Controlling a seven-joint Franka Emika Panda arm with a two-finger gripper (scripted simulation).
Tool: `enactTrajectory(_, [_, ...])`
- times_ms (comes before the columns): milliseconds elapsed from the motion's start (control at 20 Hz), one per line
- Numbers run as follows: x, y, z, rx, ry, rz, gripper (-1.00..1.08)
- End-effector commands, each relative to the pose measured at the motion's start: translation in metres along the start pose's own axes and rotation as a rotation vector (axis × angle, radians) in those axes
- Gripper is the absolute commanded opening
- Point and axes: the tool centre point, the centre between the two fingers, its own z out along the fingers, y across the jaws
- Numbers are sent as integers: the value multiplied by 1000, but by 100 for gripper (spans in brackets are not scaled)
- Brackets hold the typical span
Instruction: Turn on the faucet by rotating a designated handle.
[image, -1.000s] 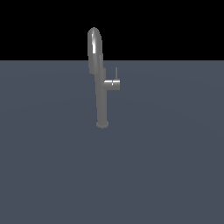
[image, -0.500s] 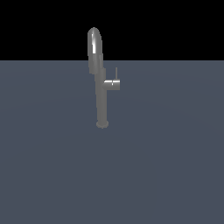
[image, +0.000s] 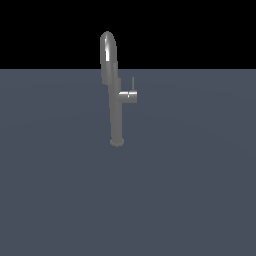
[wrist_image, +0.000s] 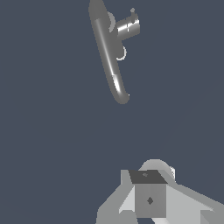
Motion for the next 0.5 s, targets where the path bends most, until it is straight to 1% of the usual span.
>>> enactTrajectory(0, [14,-4,1,37,-40,39,-100])
enactTrajectory(450, [67,-12,7,173,-188,182,-100])
